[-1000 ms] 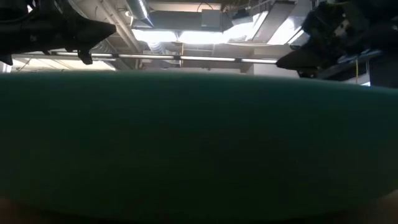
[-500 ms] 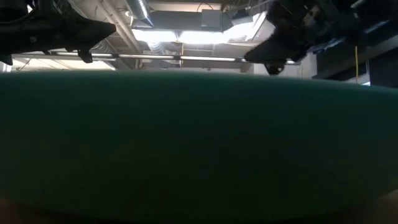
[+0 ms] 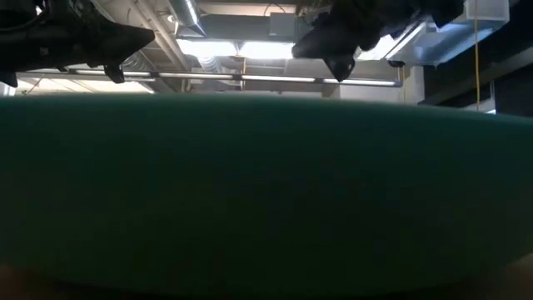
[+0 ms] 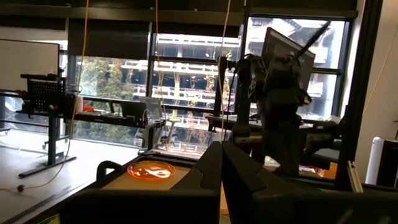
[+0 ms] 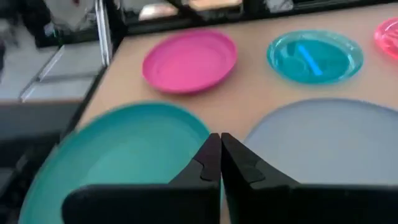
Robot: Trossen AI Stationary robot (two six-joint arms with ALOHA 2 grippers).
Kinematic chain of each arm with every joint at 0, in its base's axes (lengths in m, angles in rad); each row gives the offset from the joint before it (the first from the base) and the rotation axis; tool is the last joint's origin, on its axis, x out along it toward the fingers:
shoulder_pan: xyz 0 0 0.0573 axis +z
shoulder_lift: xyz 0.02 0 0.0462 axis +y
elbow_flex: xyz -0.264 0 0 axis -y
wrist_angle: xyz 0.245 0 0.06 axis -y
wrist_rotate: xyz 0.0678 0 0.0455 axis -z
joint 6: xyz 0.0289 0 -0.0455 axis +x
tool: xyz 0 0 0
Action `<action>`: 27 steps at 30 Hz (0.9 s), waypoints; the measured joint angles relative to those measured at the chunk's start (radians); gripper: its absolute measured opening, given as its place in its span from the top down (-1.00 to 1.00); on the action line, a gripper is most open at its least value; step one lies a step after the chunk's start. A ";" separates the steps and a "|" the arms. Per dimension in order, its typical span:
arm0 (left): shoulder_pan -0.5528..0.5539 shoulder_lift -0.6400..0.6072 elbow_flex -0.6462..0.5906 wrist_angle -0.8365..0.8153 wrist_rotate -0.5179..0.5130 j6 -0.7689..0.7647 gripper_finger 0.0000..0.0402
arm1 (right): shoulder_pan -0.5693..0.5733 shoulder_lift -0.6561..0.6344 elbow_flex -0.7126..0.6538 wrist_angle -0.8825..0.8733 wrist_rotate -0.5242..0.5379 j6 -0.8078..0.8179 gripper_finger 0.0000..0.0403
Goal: Stack plastic plates
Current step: Stack the green plate on top of the grey plate
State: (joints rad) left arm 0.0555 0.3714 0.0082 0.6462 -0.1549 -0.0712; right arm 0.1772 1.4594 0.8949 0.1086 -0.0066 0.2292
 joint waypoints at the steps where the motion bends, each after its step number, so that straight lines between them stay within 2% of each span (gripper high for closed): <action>1: 0.000 0.000 0.000 0.003 0.000 0.001 1.00 | 0.000 -0.001 0.006 -0.011 0.008 0.011 0.95; 4: 0.001 0.000 0.000 0.005 -0.013 0.003 1.00 | 0.000 -0.002 0.016 -0.076 0.014 0.047 0.76; 9: 0.001 0.000 0.000 0.005 -0.015 0.004 1.00 | 0.000 0.015 0.017 -0.191 0.007 0.127 0.28; 14: 0.001 0.000 0.000 0.016 -0.015 0.028 1.00 | 0.015 0.073 0.017 -0.260 -0.097 0.226 -0.07; 19: 0.001 0.000 0.000 0.013 -0.015 0.004 1.00 | 0.073 0.161 0.017 -0.230 -0.125 0.245 -0.15; 27: 0.001 0.000 0.000 -0.001 -0.015 -0.057 1.00 | 0.113 0.252 0.017 -0.214 -0.082 0.316 -0.08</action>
State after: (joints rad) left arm 0.0563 0.3714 0.0082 0.6456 -0.1699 -0.1287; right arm 0.2902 1.7113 0.9116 -0.1051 -0.0887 0.5448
